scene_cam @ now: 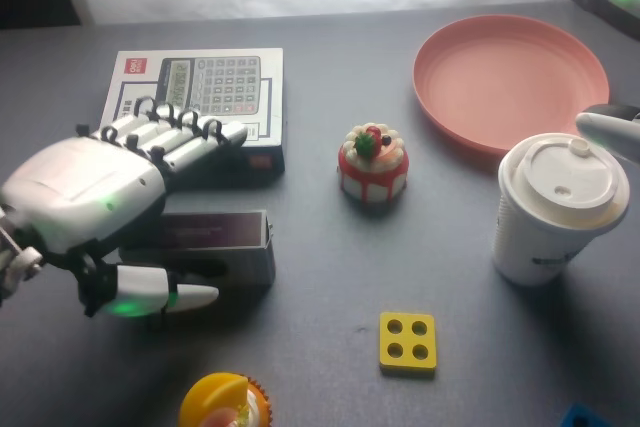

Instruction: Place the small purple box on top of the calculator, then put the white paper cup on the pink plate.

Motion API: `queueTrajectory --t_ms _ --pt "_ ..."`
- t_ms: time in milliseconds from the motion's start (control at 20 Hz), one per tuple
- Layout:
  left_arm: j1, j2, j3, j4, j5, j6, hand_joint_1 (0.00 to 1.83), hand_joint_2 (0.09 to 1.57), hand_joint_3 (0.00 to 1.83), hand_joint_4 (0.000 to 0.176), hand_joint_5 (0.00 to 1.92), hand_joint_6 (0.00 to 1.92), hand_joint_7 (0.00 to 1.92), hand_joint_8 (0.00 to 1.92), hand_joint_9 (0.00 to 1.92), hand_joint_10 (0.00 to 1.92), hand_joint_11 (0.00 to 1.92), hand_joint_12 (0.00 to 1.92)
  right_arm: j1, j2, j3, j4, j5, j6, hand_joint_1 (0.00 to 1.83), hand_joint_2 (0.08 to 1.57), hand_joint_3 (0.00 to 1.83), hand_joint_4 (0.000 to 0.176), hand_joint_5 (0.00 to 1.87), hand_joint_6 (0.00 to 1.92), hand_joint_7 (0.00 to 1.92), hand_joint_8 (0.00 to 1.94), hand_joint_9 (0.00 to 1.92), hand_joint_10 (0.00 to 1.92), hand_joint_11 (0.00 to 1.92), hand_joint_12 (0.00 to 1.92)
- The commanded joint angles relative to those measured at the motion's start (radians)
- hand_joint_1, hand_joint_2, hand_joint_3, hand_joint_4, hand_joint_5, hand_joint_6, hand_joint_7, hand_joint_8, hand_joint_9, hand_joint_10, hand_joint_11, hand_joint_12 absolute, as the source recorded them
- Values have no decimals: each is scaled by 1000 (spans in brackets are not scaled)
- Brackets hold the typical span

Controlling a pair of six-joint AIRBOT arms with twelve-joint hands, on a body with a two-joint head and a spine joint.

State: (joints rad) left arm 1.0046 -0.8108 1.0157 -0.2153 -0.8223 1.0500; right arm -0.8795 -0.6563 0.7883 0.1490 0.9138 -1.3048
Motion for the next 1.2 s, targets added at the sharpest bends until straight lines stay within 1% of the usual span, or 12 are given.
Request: queueTrajectory --t_ms 0,100,200,250,300,400,500,550,600,650,850,1150 --pt "-10 -10 4 4 -90 1 754 997 6 31 45 5 68 3 31 9 0 457 14 0 4 5 125 -3 216 1329 11 0 0 0 0 0 0 0 0 0" --pt "-10 -20 12 -3 -70 1 745 1013 4 32 171 16 244 16 144 31 0 543 13 0 5 9 125 -3 209 1325 9 0 0 0 0 0 0 0 0 0" --pt "-10 -28 19 -8 -54 1 771 1065 14 9 288 23 384 20 275 52 0 516 13 0 5 10 125 -3 214 1333 11 0 0 0 0 0 0 0 0 0" --pt "-10 -33 24 -13 -47 1 855 1095 11 0 392 29 534 39 453 128 0 1161 12 0 5 10 125 -3 217 1337 13 0 0 0 0 0 0 0 0 0" --pt "-10 -38 27 -17 -43 1 897 1120 7 0 445 19 602 31 530 183 0 1444 12 0 5 11 125 -3 228 1337 11 0 0 0 0 0 0 0 0 0" --pt "-10 -43 33 -21 -34 1 929 1178 2 0 612 15 769 34 635 433 184 1556 12 0 5 12 125 -3 232 1335 8 0 0 0 0 0 0 0 0 0" --pt "-11 -51 43 -29 -23 1 993 1206 3 0 746 27 913 100 623 975 355 1702 12 0 6 14 125 -3 241 1331 5 0 0 0 0 0 0 0 0 0" --pt "-12 -54 46 -30 -19 1 1248 1167 42 0 821 40 842 1022 685 1224 496 1748 12 0 6 15 125 -3 253 1330 4 0 0 0 0 0 0 0 0 0" --pt "-13 -54 46 -35 -28 1 1221 1213 24 0 685 971 861 1328 779 1344 647 1784 12 0 6 15 125 -3 254 1327 2 0 0 0 0 0 0 0 0 0" --pt "-13 -50 41 -42 -55 1 1215 1216 1 0 761 1237 808 1392 963 1834 981 1910 12 0 6 15 125 -3 248 1334 5 0 0 0 0 0 0 0 0 0" --pt "-16 -22 15 -28 -133 1 1192 1267 2 0 729 1124 714 1711 868 1921 940 1921 12 0 6 16 125 -3 210 1341 6 0 0 0 0 0 0 0 0 0" --pt "-56 -2 25 -67 -231 1 1198 1266 0 0 724 1114 726 1677 730 1921 790 1921 10 -1 6 25 131 -3 236 1343 3 0 0 0 0 0 0 0 0 0"
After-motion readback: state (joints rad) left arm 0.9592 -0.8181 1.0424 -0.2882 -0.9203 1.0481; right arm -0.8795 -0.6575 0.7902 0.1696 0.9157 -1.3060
